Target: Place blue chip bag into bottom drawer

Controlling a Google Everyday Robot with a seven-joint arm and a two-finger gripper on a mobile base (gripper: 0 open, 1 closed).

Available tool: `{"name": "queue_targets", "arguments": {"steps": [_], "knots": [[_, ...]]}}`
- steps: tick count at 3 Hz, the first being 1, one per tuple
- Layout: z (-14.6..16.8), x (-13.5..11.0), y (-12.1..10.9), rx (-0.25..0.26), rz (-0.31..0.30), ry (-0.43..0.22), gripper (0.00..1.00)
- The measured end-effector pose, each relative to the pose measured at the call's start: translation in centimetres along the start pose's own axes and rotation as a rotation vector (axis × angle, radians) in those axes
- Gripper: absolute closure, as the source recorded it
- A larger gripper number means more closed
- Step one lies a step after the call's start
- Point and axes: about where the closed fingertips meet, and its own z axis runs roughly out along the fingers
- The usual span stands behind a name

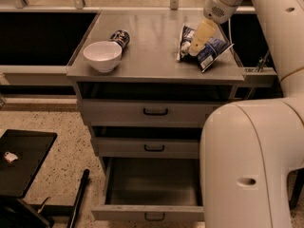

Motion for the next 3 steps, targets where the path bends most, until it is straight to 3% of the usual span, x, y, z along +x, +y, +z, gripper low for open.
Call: {"name": "queue_targets", "arguments": {"steps": [2,3], "knots": [[6.5,0.7,1.0,-0.128,0.039,-0.071,0.0],[6.5,0.7,1.0,-0.128,0.039,-0.071,0.0]]}}
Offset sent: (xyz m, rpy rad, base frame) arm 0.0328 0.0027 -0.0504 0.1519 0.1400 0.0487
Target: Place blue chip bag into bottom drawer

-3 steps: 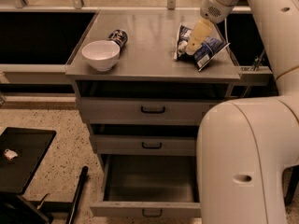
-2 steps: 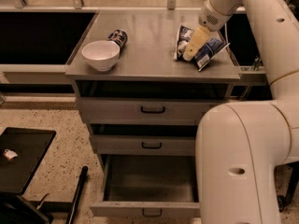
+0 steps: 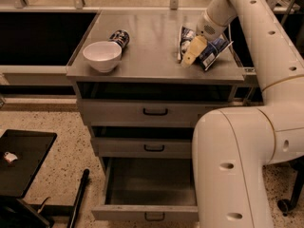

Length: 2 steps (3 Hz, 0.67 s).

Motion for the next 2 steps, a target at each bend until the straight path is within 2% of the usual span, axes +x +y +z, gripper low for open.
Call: {"name": "queue_targets", "arguments": {"steps": [1,2], "knots": [[0.0,0.0,0.0,0.0,0.0,0.0,0.19],[0.0,0.0,0.0,0.0,0.0,0.0,0.42]]}}
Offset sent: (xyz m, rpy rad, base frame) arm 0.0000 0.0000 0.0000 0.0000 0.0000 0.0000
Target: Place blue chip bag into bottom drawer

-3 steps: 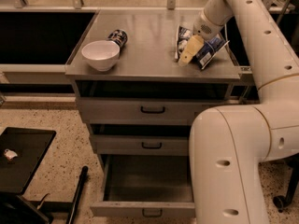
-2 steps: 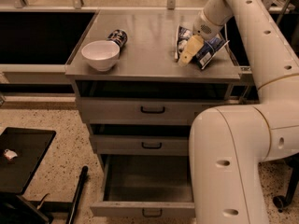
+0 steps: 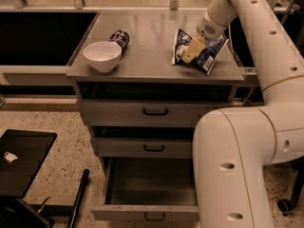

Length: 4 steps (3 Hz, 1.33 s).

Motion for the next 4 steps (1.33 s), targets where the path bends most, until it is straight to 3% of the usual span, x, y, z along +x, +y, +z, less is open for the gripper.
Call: {"name": "queue_targets", "arguments": {"steps": [2,3,4], "knots": [[0.0,0.0,0.0,0.0,0.0,0.0,0.89],[0.0,0.0,0.0,0.0,0.0,0.0,1.0],[-0.51,-0.61,0.39,-0.002,-0.009,0.003,1.0]]}}
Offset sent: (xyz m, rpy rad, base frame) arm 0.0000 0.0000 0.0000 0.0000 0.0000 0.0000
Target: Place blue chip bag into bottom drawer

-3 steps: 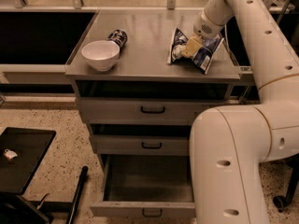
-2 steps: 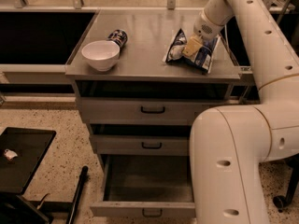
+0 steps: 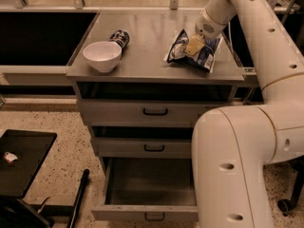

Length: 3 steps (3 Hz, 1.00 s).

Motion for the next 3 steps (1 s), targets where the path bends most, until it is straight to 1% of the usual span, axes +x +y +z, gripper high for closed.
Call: {"name": "queue_targets", "arguments": {"steps": [1,2,3], "knots": [[-3.1,-0.5,1.2,0.005,-0.009,0.002,1.0],[-8.6,-1.3,2.9,0.06,-0.029,-0.033,1.0],[-15.9,-1.3,4.8,0.179,-0.032,-0.149,1.0]]}}
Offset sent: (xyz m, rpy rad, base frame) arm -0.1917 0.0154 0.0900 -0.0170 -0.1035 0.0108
